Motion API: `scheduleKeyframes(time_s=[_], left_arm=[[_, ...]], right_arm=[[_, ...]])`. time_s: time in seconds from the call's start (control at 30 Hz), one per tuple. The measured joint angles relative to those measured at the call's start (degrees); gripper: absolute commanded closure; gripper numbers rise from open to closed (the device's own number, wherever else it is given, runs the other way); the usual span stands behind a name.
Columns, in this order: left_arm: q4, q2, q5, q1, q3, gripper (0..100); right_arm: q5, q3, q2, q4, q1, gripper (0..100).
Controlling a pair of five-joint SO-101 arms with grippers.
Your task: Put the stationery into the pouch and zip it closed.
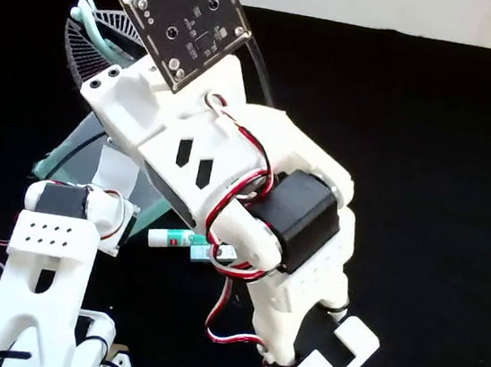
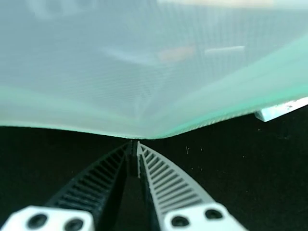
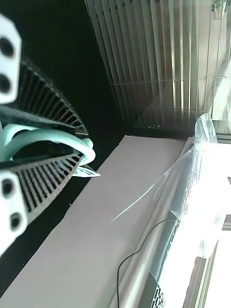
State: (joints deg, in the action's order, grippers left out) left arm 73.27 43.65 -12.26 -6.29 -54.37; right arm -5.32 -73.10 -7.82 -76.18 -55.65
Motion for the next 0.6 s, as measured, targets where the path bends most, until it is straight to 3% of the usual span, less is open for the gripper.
scheduleKeyframes(time_s=[0.17,0.47,0.6], left_arm=[[0.0,0.0,-0.09,-3.25,0.0,99],[0.0,10.29,0.26,-23.82,1.67,99],[0.0,14.07,0.26,-28.75,3.52,99]], right_arm=[[0.0,0.88,0.0,0.0,-0.09,98.7],[-0.09,5.1,-3.96,1.49,-2.99,98.7],[-0.09,5.27,-5.45,1.67,-5.36,98.7]])
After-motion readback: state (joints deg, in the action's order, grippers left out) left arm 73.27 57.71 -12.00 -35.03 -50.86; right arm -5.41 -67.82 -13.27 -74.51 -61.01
